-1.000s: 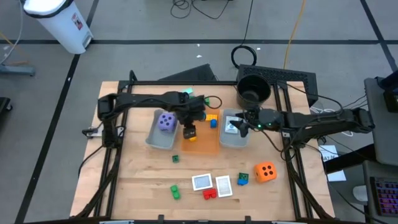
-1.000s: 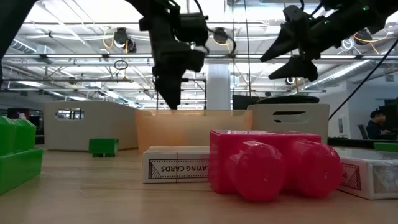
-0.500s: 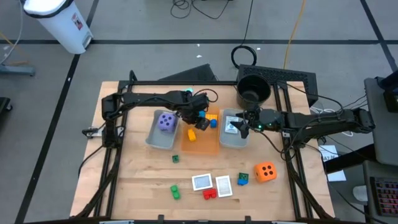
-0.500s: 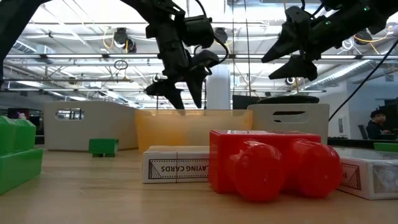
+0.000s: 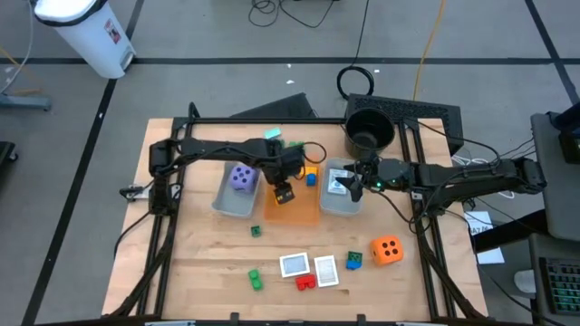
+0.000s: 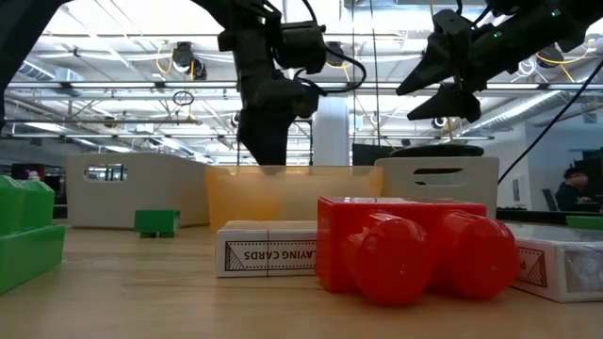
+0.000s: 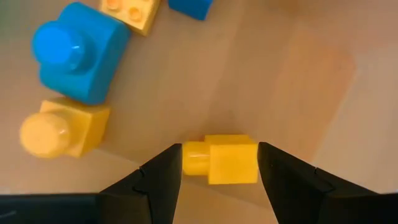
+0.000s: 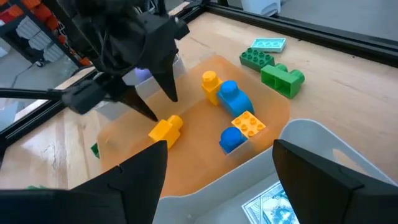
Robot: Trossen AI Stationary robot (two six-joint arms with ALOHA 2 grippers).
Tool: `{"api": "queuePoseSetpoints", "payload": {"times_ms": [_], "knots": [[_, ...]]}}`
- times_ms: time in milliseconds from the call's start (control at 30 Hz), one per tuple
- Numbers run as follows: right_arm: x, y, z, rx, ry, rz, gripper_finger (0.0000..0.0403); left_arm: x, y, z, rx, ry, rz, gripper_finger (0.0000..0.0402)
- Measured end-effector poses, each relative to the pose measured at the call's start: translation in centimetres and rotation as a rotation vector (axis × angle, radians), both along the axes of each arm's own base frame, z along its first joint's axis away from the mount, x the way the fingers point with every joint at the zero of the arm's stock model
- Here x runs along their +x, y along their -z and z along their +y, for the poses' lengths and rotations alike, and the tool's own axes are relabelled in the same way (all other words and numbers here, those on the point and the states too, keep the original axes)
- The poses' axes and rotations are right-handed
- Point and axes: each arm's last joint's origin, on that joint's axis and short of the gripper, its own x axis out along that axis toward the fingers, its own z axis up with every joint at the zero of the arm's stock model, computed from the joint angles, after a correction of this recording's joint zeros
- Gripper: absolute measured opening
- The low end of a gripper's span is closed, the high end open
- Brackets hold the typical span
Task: Pick & Place Toys
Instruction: Put the yellow game piece into the orange bin
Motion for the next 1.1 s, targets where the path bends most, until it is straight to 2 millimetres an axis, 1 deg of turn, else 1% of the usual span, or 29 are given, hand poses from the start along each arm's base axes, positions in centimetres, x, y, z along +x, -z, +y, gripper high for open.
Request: {"api": "queuePoseSetpoints", "payload": {"times_ms": [133, 400, 533, 767, 933, 1100], "knots": [[0.0, 0.1, 0.0, 0.007, 0.002, 0.003, 0.0281, 0.2, 0.2, -0.5, 0.032, 0.016, 0.007, 0.0214], [0.0, 0.1, 0.0, 0.012, 0.006, 0.002, 0.0281, 0.2, 0.4, -0.5, 0.007, 0.017, 0.009, 0.0219], [0.0, 0.1, 0.0, 0.012, 0.006, 0.002, 0.0281, 0.2, 0.4, -0.5, 0.006, 0.017, 0.009, 0.0245], [0.0, 0.1, 0.0, 0.013, 0.006, 0.002, 0.0281, 0.2, 0.4, -0.6, 0.012, 0.042, 0.008, 0.0316], [0.0, 0.1, 0.0, 0.013, 0.006, 0.002, 0.0281, 0.5, 1.8, -1.1, 0.024, 0.070, 0.067, 0.0351], [0.0, 0.1, 0.0, 0.020, 0.009, 0.003, 0.0281, 0.8, 3.5, -1.8, 0.024, 0.115, 0.123, 0.0362]]}}
